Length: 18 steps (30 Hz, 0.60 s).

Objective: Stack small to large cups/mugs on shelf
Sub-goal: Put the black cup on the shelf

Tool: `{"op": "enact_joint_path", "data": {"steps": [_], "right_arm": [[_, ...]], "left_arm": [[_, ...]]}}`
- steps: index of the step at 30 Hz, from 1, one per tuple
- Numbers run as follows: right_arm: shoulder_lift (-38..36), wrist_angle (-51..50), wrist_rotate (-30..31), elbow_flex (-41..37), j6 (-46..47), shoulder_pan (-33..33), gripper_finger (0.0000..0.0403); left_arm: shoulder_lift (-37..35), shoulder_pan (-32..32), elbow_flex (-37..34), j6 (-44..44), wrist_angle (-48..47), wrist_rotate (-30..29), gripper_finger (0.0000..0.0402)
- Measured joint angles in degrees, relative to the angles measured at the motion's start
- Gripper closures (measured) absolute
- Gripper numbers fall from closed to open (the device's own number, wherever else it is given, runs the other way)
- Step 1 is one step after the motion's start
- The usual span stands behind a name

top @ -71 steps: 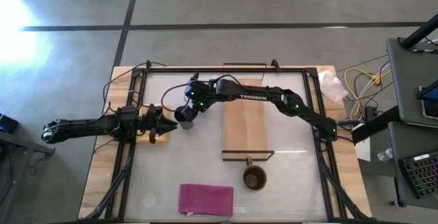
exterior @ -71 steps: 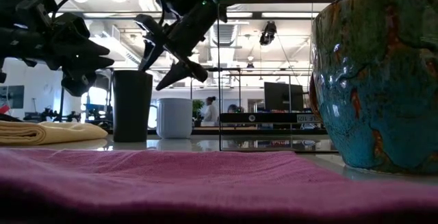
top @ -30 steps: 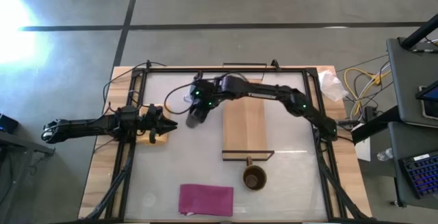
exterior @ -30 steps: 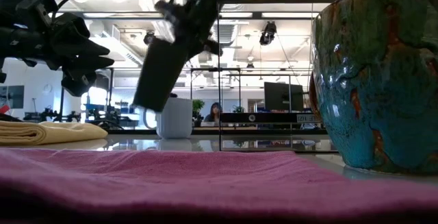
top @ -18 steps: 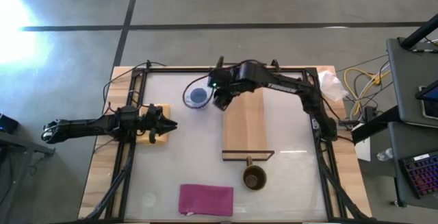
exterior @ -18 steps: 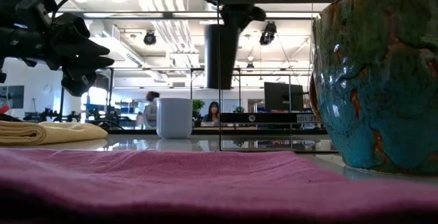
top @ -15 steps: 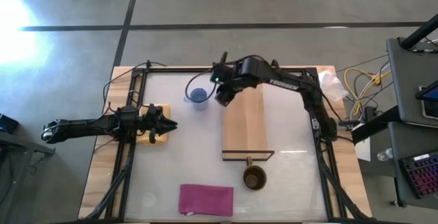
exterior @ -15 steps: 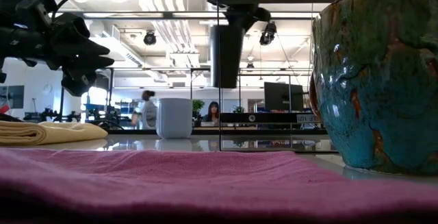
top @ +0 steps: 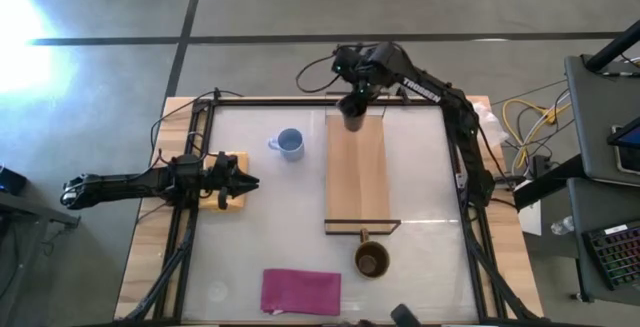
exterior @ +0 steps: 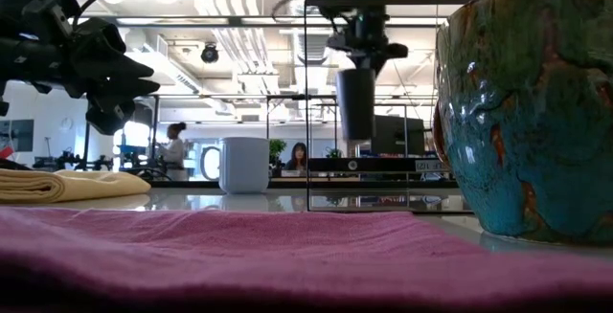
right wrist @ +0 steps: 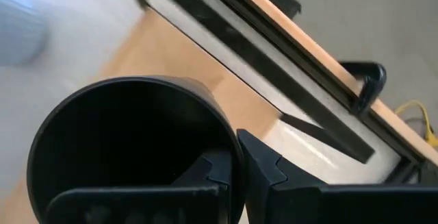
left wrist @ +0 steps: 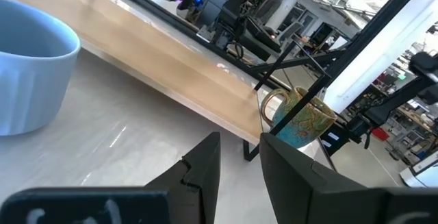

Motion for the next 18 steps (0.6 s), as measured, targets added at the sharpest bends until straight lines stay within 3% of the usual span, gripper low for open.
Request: {"op": "enact_joint_path", "data": {"steps": [12, 18], "right_arm": [[-0.9, 8.1, -1.6, -11.7, -0.6, -0.5, 0.0394], [-7.6, 15.0, -4.1, -21.2, -1.0, -2.3, 0.0394]], "left_arm": [[0.0, 0.0, 0.0, 0.0, 0.0, 0.0, 0.0312], [0.0, 0.0, 0.0, 0.0, 0.0, 0.0, 0.0312]]}}
